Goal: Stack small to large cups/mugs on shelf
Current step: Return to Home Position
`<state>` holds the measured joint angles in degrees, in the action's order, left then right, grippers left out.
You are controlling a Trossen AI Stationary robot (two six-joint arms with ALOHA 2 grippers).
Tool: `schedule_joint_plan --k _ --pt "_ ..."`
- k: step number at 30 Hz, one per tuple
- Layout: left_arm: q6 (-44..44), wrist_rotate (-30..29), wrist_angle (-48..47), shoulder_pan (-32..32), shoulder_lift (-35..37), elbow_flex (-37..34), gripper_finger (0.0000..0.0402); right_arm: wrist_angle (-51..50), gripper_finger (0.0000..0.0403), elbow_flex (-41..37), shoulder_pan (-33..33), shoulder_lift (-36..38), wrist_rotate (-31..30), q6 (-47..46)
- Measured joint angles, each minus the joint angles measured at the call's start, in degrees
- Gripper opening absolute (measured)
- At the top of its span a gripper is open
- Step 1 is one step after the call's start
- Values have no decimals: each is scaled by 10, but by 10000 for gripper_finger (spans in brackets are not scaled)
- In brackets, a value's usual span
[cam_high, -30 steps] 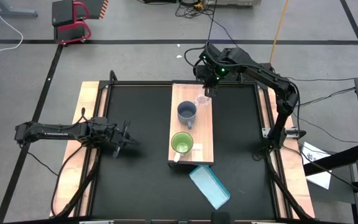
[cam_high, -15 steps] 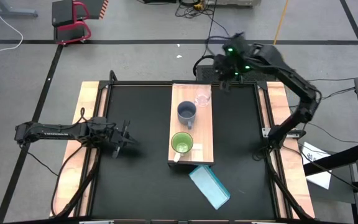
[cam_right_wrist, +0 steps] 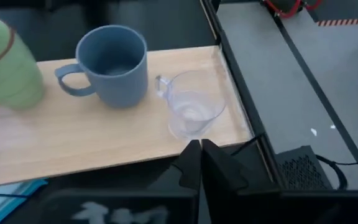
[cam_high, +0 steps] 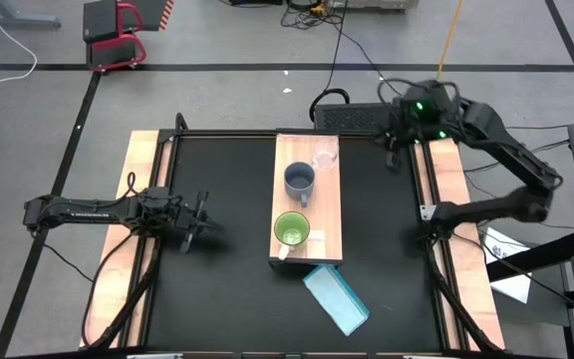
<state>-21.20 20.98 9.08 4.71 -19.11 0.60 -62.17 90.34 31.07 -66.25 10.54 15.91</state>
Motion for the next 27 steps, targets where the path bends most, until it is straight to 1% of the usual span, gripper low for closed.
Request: schedule_joint_plan --k 7,11,13,18,22,27 --pt "7 0 16 0 0 0 1 75 1 -163 -4 139 2 -44" --pt "7 0 28 0 0 0 1 145 0 -255 -17 210 3 -83" --pt "7 0 32 0 0 0 1 176 0 -296 -23 239 17 -105" --pt "10 0 33 0 0 0 1 243 0 -384 -41 289 65 -148" --pt "19 0 32 0 0 0 1 272 0 -439 -54 320 65 -157" --pt "18 7 32 -1 0 0 0 279 0 -484 -58 350 65 -167"
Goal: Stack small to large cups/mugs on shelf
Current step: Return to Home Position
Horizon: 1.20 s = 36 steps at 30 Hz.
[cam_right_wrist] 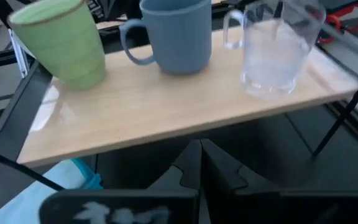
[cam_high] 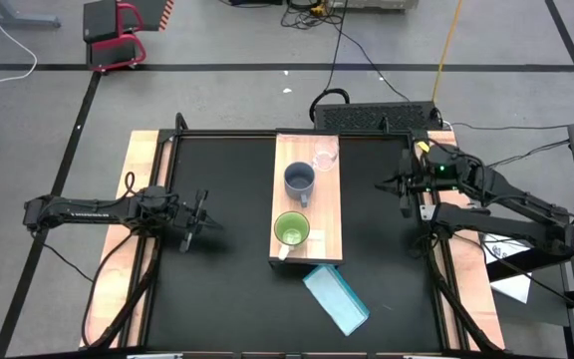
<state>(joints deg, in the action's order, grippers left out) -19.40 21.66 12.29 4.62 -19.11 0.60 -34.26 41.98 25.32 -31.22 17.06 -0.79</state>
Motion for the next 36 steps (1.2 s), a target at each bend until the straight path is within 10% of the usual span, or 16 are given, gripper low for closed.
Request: schedule_joint_plan --k 36 --pt "-1 -13 13 -81 1 0 0 194 0 -230 0 186 13 -106"
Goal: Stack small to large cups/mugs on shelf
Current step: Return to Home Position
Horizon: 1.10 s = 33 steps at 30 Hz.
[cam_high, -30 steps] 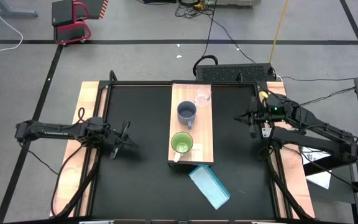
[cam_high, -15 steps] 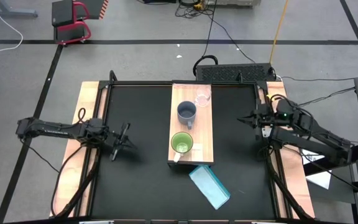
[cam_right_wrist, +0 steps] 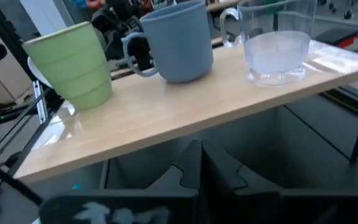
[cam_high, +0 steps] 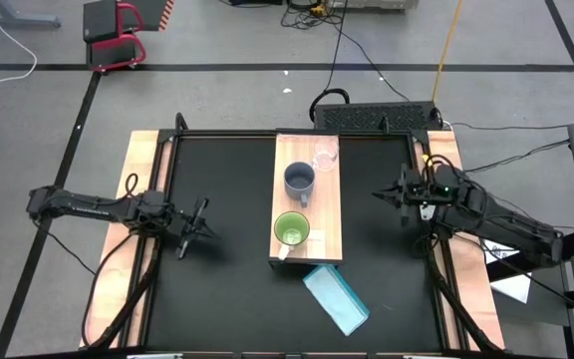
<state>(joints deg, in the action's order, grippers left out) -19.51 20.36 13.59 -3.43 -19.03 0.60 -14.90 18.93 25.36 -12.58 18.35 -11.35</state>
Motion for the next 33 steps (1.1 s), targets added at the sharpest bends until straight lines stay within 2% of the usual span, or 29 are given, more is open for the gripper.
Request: schedule_joint_plan --k 5,11,20,28,33 --pt "0 0 0 -5 0 0 0 106 0 -62 0 0 0 1" --pt "0 0 0 -5 0 0 0 176 0 -107 0 0 1 5" --pt "-1 0 -6 -5 0 0 0 181 0 -119 0 0 29 33" --pt "-2 0 -14 -5 0 0 0 164 0 -120 0 0 30 52" --pt "-2 0 -14 -5 0 0 0 191 0 -148 0 0 30 56"
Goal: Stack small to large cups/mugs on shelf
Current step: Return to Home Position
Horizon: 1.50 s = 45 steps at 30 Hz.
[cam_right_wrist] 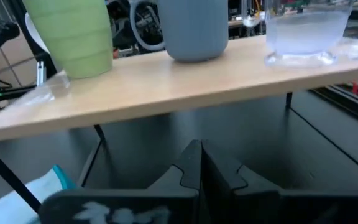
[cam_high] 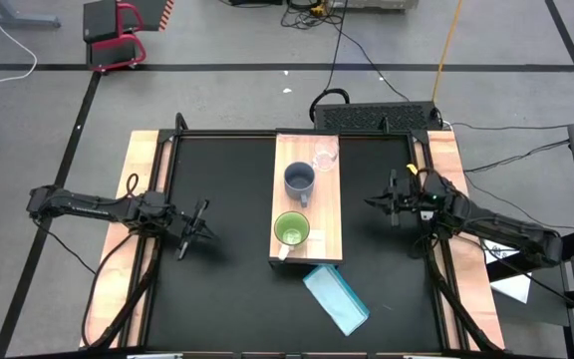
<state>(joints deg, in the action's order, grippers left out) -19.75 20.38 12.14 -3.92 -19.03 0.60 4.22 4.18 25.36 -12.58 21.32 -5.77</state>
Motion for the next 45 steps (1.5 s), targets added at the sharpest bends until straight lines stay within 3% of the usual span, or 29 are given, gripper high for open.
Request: schedule_joint_plan --k 24,28,37,42,45 --pt "33 -21 7 0 0 0 2 65 0 -21 0 0 14 -7" --pt "28 -46 23 -4 0 0 1 86 0 -21 0 1 60 -11" --pt "16 -177 9 -63 0 0 1 82 0 -21 0 23 59 8" --pt "0 -194 25 -70 0 0 1 80 0 -22 14 27 -6 25" --pt "-11 -194 13 -56 0 7 0 70 0 -22 30 27 -14 45"
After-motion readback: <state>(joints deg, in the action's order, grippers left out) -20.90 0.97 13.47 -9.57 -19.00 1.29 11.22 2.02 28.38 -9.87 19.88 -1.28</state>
